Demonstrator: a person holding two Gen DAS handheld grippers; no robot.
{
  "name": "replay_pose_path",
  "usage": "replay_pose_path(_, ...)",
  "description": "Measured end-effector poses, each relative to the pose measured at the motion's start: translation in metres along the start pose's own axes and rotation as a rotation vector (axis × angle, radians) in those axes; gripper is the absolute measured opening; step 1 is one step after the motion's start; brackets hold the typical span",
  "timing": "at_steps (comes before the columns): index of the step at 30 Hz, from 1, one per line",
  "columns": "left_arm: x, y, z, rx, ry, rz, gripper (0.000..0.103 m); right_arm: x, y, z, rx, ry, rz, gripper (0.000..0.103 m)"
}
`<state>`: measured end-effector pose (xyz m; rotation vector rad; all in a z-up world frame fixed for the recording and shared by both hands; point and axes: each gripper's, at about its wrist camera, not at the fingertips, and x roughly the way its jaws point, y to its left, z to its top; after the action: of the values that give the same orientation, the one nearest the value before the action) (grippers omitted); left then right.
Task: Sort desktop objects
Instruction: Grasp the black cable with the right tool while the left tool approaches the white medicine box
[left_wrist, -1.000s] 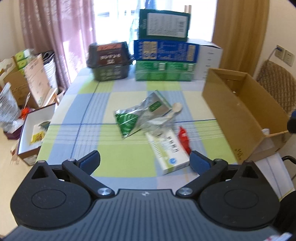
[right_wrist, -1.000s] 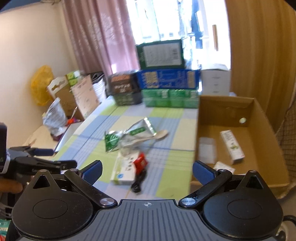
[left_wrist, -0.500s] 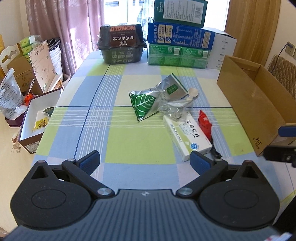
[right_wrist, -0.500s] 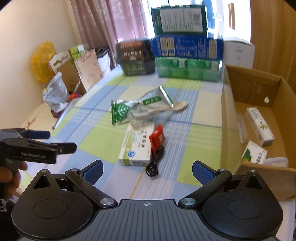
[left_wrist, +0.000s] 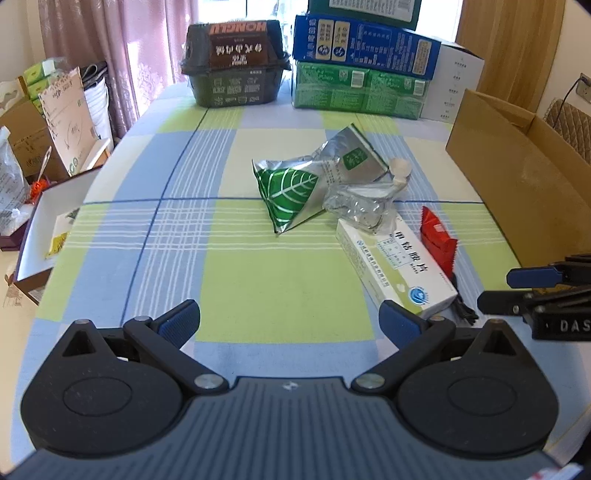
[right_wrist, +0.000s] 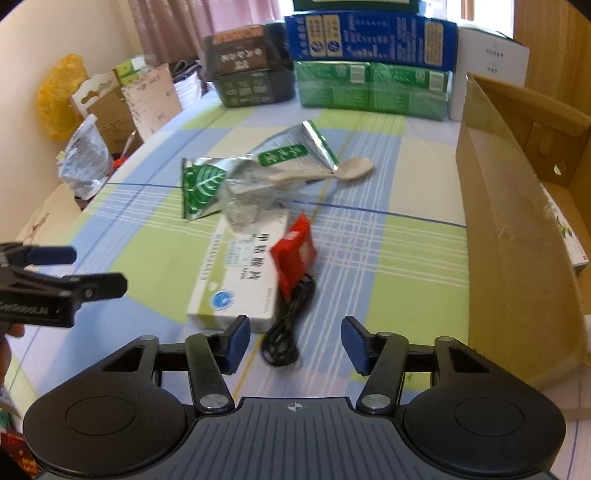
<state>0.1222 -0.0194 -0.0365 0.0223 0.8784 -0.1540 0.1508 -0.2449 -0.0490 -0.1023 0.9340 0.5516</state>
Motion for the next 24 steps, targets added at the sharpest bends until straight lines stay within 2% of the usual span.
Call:
replay_pose_path(12,0.024,0.000,0.004,-0.014,0.026,-0.043,0.101,0.029,-0.004,0.008,-0.021,0.023,-0.031,0.052)
replay_pose_path(20,0.026,0.006,0.004,-0.037,0.030,-0.034,0.101,0.039,0.006,0.006,-0.048,0.051,0.033,0.052)
replay_pose_path(24,0.026,0.006,0.004,-0.034,0.030,-0.034,0.101,0.035,-0.001,0.004,-0.033,0.057,-0.016,0.052)
